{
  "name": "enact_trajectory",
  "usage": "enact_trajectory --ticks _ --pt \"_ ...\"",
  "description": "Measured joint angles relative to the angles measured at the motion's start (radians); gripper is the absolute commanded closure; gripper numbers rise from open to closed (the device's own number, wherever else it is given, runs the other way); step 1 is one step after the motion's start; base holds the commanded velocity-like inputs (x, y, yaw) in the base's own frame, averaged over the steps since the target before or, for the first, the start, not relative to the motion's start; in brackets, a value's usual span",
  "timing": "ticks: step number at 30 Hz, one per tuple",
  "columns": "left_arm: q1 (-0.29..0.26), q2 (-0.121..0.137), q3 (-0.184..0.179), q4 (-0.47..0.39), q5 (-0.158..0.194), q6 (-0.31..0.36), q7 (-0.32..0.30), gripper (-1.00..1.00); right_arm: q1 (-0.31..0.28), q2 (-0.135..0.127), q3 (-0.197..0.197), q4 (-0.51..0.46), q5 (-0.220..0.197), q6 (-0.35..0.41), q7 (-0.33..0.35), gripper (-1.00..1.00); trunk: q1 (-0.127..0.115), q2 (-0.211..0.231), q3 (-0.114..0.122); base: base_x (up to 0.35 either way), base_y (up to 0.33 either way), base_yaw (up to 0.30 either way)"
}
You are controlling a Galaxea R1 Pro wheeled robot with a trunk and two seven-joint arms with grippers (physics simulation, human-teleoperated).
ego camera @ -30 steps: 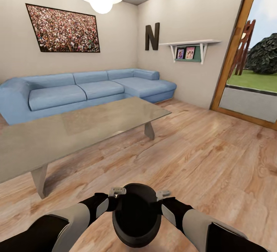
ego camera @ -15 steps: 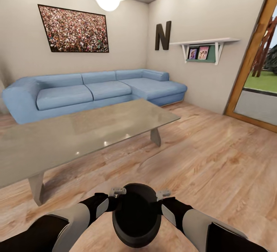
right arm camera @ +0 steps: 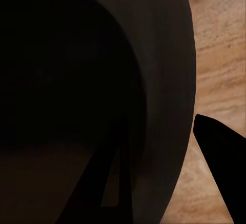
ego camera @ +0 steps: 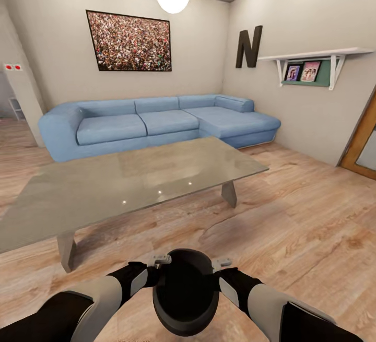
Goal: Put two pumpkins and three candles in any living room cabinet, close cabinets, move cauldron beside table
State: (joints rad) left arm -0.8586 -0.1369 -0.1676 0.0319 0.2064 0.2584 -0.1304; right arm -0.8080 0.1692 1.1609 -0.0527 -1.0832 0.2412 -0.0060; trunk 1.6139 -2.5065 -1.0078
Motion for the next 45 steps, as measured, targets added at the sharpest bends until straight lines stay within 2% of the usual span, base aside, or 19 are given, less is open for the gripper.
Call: enact_trajectory --ticks 10,26,35,45 --pt "0.000 0.000 0.000 0.000 0.000 0.000 0.000 1.00 0.000 0.000 -0.002 0.000 0.002 0.000 0.001 1.00 0.000 0.000 0.000 0.001 -0.001 0.055" --pt "0.000 0.000 0.001 0.000 -0.001 -0.001 0.000 1.00 0.000 0.000 -0.003 0.001 0.005 -0.001 0.002 1.00 0.000 0.000 0.000 0.001 0.000 0.240" --pt "0.000 0.000 0.001 0.000 0.000 0.000 0.000 1.00 0.000 0.000 -0.004 0.001 0.005 0.000 0.002 1.00 0.000 0.000 0.000 0.223 -0.063 0.089" --pt "0.000 0.000 0.002 0.001 -0.001 -0.002 0.000 1.00 0.000 0.000 -0.004 0.001 0.006 -0.001 0.002 1.00 0.000 0.000 0.000 0.021 -0.012 0.266"
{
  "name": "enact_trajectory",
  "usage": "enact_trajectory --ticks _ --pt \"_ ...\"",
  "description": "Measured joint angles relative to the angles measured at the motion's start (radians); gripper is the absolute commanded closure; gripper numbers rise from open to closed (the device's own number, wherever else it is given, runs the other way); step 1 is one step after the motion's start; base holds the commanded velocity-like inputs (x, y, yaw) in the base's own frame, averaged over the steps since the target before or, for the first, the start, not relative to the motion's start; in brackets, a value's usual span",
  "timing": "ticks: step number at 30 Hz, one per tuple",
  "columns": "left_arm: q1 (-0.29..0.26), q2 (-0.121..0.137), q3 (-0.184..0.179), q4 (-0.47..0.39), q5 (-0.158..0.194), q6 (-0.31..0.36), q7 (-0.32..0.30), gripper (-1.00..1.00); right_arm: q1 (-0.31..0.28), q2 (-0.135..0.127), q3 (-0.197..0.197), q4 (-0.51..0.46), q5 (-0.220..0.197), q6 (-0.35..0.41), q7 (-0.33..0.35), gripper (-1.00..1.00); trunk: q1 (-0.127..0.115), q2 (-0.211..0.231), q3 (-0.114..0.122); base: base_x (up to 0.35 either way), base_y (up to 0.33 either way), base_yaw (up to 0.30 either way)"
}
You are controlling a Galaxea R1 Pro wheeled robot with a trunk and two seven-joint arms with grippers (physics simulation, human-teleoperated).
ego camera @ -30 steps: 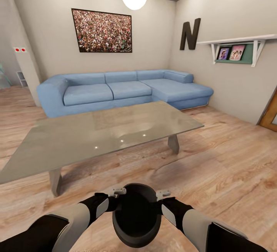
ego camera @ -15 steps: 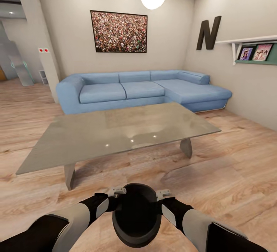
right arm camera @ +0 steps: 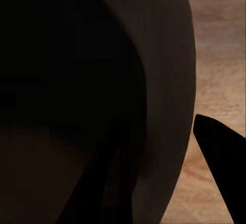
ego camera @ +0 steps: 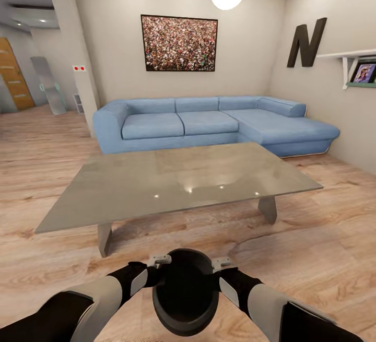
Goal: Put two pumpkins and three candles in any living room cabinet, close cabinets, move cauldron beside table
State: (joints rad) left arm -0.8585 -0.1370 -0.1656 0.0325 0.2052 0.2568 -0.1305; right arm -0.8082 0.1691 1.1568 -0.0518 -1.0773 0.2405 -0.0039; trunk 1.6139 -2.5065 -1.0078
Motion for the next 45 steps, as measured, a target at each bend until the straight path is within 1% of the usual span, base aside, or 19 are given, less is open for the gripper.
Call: enact_trajectory --ticks 10,15,19,24,33,38,45 --pt "0.000 0.000 0.000 0.000 0.000 0.000 0.000 1.00 0.000 0.000 0.000 0.000 0.000 0.000 0.000 1.00 0.000 0.000 0.000 0.005 -0.003 0.283" --pt "0.000 0.000 -0.001 0.000 0.001 0.000 0.000 1.00 0.000 0.000 0.004 -0.001 -0.005 0.001 -0.003 1.00 0.000 0.000 0.000 0.147 -0.120 0.228" --pt "0.000 0.000 -0.001 0.000 0.001 0.000 0.000 1.00 0.000 0.000 0.004 -0.001 -0.005 0.001 -0.003 1.00 0.000 0.000 0.000 0.193 -0.168 0.048" --pt "0.000 0.000 0.000 0.000 0.000 0.000 0.000 1.00 0.000 0.000 0.001 -0.001 -0.002 0.000 -0.001 1.00 0.000 0.000 0.000 0.036 -0.034 0.032" --pt "0.000 0.000 0.000 0.000 0.000 0.000 0.000 1.00 0.000 0.000 0.000 0.000 0.000 0.000 0.000 1.00 0.000 0.000 -0.001 0.010 -0.001 0.187" --pt "0.000 0.000 0.000 0.000 0.000 0.000 0.000 1.00 0.000 0.000 0.000 0.000 0.000 0.000 0.000 1.00 -0.001 0.000 -0.001 0.220 -0.048 0.022" --pt "0.000 0.000 0.000 0.000 0.000 0.000 0.000 1.00 0.000 0.000 0.000 0.000 0.000 0.000 0.000 1.00 0.000 0.000 -0.001 0.027 -0.009 0.001"
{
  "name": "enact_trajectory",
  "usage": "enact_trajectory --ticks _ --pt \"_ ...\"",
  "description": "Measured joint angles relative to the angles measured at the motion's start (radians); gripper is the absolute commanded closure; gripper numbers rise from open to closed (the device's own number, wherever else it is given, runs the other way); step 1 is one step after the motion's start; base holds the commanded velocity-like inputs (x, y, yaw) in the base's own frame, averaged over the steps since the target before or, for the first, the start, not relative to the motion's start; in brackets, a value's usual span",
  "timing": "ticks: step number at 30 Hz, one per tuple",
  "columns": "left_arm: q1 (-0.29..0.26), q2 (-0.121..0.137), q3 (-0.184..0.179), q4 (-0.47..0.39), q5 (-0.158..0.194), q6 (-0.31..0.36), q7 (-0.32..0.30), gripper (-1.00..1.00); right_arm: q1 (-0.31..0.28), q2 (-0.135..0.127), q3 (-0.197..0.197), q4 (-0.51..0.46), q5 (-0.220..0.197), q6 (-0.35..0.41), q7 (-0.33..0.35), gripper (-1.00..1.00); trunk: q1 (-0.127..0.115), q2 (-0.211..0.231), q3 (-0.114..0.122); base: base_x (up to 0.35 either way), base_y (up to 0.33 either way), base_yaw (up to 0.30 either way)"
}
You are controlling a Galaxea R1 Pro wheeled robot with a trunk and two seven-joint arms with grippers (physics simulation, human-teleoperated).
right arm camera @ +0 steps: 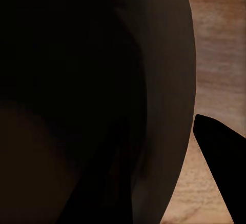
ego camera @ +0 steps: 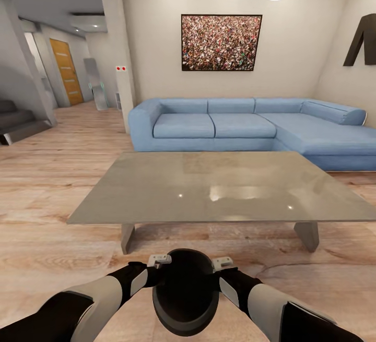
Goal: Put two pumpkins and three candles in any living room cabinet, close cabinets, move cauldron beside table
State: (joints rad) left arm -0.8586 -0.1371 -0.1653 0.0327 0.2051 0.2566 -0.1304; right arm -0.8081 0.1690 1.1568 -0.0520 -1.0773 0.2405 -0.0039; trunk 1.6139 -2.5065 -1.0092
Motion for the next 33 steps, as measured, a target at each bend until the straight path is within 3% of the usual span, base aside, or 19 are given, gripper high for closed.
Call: enact_trajectory --ticks 11,33 --pt "0.000 0.000 0.000 0.000 0.000 0.000 0.000 1.00 0.000 0.000 0.000 0.000 0.000 0.000 0.000 1.00 0.000 0.000 0.000 0.128 0.000 0.000" --pt "0.000 0.000 0.000 0.000 0.000 0.000 0.000 1.00 0.000 0.000 -0.001 0.001 0.001 0.000 0.001 1.00 0.000 0.000 -0.001 0.003 0.000 0.000"
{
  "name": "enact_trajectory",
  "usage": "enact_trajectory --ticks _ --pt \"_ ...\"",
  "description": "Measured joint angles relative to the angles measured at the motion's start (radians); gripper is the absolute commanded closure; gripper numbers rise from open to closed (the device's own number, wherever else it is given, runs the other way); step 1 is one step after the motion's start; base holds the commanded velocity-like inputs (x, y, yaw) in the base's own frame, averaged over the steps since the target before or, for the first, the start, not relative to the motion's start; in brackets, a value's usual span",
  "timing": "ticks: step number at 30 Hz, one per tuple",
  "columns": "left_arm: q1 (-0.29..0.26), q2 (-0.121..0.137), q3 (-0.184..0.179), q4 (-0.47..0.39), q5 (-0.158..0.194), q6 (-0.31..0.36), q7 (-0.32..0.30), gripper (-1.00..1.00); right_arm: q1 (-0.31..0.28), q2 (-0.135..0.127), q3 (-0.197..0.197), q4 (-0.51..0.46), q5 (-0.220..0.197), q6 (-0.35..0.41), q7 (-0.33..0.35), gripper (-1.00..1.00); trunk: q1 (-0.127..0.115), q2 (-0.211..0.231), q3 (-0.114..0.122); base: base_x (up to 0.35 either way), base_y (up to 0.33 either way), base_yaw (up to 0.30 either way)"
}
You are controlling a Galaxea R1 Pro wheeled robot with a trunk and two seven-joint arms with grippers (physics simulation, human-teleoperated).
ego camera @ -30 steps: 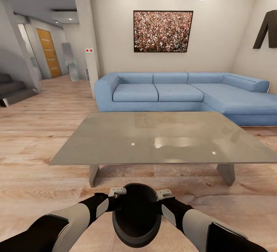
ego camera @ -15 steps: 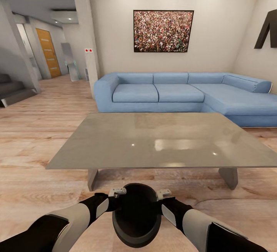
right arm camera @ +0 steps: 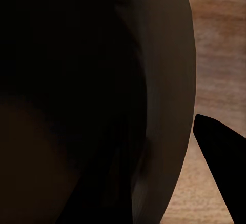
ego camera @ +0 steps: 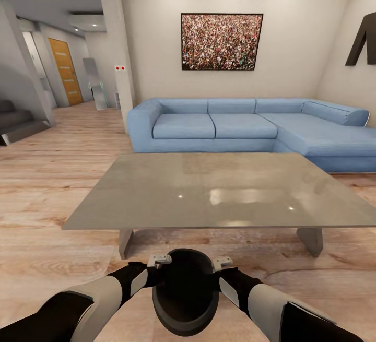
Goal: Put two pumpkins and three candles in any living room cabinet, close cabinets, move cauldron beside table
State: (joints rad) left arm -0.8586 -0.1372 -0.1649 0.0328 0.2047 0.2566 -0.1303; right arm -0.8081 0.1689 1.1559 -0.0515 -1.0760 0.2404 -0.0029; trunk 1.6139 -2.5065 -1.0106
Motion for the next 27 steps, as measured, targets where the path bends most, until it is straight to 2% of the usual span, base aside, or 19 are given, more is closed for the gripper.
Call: enact_trajectory --ticks 27 --pt "0.000 0.000 0.001 0.000 0.000 -0.001 0.000 1.00 0.000 0.000 -0.001 0.000 0.001 0.000 0.000 1.00 0.000 0.000 -0.042 0.000 0.000 0.000"
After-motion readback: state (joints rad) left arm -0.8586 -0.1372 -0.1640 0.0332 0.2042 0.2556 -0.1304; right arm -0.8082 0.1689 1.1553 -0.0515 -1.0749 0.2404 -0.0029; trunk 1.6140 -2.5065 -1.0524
